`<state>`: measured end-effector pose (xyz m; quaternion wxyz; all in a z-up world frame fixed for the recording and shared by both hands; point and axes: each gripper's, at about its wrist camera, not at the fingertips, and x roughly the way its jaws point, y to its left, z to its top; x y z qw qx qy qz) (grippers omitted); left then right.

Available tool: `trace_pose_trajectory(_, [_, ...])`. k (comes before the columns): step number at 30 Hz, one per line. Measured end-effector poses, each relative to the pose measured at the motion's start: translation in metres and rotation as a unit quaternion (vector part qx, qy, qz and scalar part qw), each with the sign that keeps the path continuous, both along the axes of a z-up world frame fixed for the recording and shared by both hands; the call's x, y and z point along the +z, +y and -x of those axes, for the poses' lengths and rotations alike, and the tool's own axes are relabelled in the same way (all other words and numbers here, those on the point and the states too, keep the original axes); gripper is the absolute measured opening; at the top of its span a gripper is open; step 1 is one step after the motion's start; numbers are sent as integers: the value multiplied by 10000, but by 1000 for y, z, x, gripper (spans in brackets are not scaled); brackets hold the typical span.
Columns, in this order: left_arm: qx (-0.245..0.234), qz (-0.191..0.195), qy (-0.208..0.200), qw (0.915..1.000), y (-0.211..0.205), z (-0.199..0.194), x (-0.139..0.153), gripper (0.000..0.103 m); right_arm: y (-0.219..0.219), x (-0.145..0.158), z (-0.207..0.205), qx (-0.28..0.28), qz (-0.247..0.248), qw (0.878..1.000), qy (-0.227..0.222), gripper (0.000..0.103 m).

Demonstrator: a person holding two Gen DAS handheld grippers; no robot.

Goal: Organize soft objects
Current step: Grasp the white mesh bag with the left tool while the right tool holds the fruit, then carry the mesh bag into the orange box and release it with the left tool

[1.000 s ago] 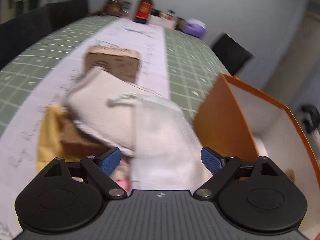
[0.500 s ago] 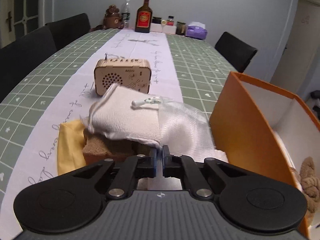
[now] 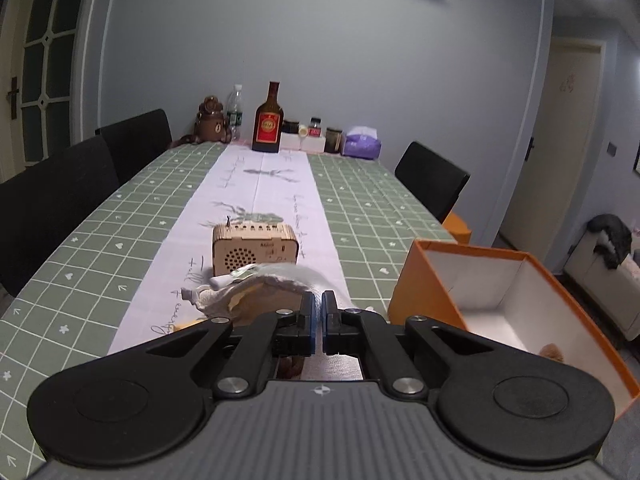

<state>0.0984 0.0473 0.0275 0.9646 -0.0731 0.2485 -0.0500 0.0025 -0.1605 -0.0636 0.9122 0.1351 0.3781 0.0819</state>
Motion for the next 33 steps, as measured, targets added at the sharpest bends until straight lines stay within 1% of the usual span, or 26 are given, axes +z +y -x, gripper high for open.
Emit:
trace_pose_trajectory(2, [-28, 83, -109, 9999, 5, 8, 7, 2, -1, 3, 3, -14, -8, 10000, -41, 44])
trace_pose_trajectory(3, [-51, 103, -167, 9998, 7, 12, 9, 0, -2, 4, 4, -27, -10, 10000, -74, 44])
trace_pose_trajectory(7, [-77, 114, -372, 9992, 11, 24, 20, 0, -5, 11, 6, -20, -13, 9998, -189, 44])
trace_pose_trajectory(10, [-143, 134, -416, 9989, 14, 30, 21, 0, -7, 16, 11, 19, -48, 9996, -274, 44])
trace_pose_trajectory(12, [-92, 1, -264, 9996, 15, 32, 12, 0, -8, 19, 11, 12, -56, 9995, -310, 44])
trace_pose_trajectory(14, [-19, -45, 35, 10000, 19, 32, -6, 0, -8, 19, 14, 1, -66, 9994, -333, 44])
trace_pose_trajectory(17, [23, 132, 530, 9985, 30, 29, -35, 0, -11, 16, 13, -13, -72, 9996, -264, 44])
trace_pose_trajectory(21, [-51, 282, 884, 9957, 40, 31, -65, 0, -14, 12, 10, 4, -177, 9998, -130, 44])
trace_pose_trajectory(22, [-100, 378, 935, 9949, 42, 30, -71, 6, -14, 12, 10, 14, -176, 9997, -139, 44])
trace_pose_trajectory(23, [-151, 441, 961, 9943, 44, 29, -76, 14, -14, 13, 10, 30, -165, 9997, -161, 44])
trace_pose_trajectory(25, [-215, 539, 1071, 9925, 45, 23, -85, 60, -14, 14, 9, 83, -145, 9997, -201, 44])
trace_pose_trajectory(26, [-133, 636, 1133, 9914, 47, 21, -92, 65, -14, 14, 8, 101, -144, 9996, -211, 44])
trace_pose_trajectory(27, [-34, 717, 1182, 9904, 48, 19, -96, 65, -14, 15, 8, 104, -148, 9996, -217, 44])
trace_pose_trajectory(28, [26, 780, 1241, 9892, 50, 17, -100, 56, -15, 15, 9, 104, -146, 9996, -224, 44])
trace_pose_trajectory(29, [69, 821, 1310, 9880, 49, 14, -101, 44, -16, 16, 9, 101, -140, 9996, -231, 44])
trace_pose_trajectory(30, [84, 796, 1333, 9878, 49, 15, -102, 13, -16, 16, 9, 106, -132, 9996, -233, 44])
trace_pose_trajectory(31, [62, 747, 1358, 9879, 48, 15, -102, 1, -17, 17, 9, 110, -129, 9996, -237, 44])
trace_pose_trajectory(33, [35, 702, 1486, 9864, 48, 16, -100, 0, -20, 19, 9, 91, -179, 9994, -282, 44])
